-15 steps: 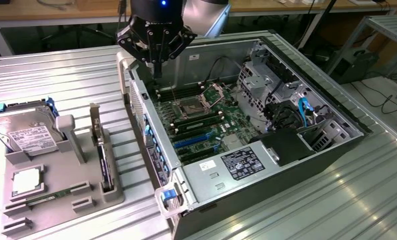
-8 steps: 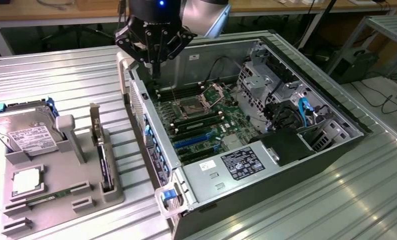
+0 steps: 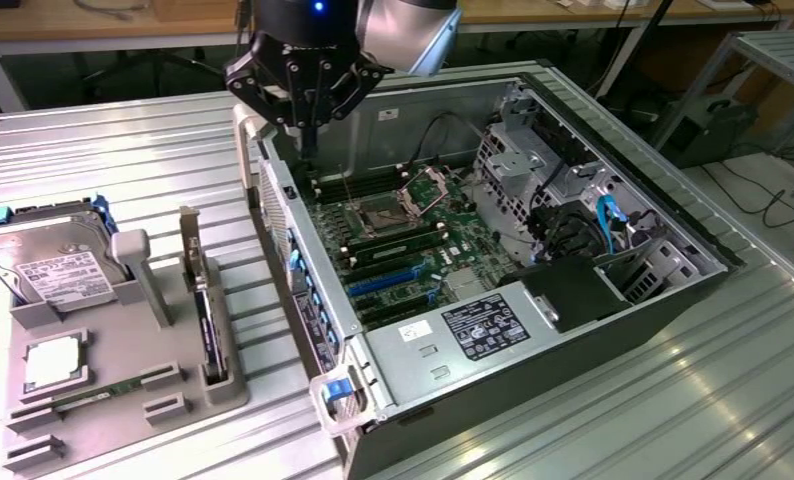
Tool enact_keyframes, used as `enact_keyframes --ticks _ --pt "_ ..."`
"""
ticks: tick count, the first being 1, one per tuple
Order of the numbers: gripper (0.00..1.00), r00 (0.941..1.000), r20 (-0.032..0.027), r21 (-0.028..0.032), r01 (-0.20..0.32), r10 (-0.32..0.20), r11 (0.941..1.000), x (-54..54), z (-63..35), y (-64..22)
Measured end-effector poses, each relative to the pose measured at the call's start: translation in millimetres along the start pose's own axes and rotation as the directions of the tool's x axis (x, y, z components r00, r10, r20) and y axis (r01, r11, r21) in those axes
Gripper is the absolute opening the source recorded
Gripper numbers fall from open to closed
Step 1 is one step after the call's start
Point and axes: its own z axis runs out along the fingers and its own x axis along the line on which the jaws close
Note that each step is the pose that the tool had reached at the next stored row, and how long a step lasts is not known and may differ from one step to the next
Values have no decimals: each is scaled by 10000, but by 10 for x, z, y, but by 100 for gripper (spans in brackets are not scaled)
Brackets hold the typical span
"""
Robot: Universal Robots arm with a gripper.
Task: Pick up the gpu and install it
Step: 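Reach for the gpu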
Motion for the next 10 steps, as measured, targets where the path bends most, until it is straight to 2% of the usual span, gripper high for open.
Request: enact_keyframes --ticks 4,8,10 --pt "11 10000 0 0 0 0 10000 22 -1 -4" --pt "11 10000 -3 0 0 0 10000 195 -3 -46" --pt "11 10000 -5 1 0 0 10000 230 -4 -53"
